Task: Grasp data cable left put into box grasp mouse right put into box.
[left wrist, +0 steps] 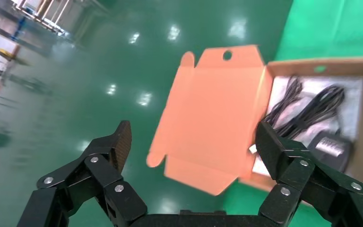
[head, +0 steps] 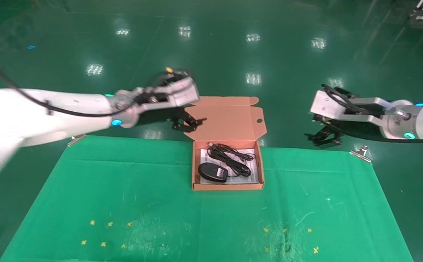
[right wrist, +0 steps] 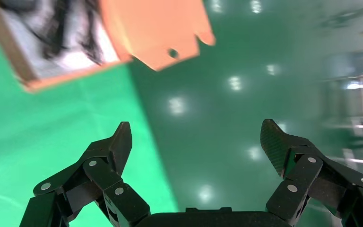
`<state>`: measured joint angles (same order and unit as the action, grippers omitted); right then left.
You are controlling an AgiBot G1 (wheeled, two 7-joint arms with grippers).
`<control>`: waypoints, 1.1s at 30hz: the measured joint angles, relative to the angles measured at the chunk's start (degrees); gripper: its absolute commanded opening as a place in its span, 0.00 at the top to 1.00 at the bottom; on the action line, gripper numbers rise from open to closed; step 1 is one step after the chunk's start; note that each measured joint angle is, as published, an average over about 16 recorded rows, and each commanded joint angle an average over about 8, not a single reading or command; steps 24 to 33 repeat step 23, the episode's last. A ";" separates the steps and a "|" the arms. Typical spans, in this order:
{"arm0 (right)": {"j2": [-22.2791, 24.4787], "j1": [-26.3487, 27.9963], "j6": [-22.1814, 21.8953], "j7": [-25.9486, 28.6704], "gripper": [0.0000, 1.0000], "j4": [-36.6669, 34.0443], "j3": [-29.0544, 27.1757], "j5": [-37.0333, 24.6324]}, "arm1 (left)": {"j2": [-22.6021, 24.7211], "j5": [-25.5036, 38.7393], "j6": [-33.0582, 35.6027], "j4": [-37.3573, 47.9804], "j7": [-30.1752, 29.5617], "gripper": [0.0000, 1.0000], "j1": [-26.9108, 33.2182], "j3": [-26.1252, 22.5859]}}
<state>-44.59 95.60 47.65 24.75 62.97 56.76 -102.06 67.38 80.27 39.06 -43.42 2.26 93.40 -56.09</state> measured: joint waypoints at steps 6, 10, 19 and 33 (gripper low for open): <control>1.09 -3.89 4.35 -1.60 0.00 1.21 -4.66 6.88 | -3.79 -4.50 5.47 -3.54 -1.53 0.00 -3.73 4.70; 1.82 -6.48 7.24 -2.67 0.00 2.02 -7.75 11.46 | -6.32 -7.50 9.10 -5.89 -2.54 0.00 -6.22 7.82; 3.19 -11.33 12.66 -4.66 0.00 3.53 -13.56 20.04 | -11.05 -13.12 15.93 -10.30 -4.45 0.00 -10.87 13.68; 3.55 -12.63 14.12 -5.20 0.00 3.93 -15.12 22.34 | -12.32 -14.62 17.75 -11.48 -4.95 0.00 -12.12 15.25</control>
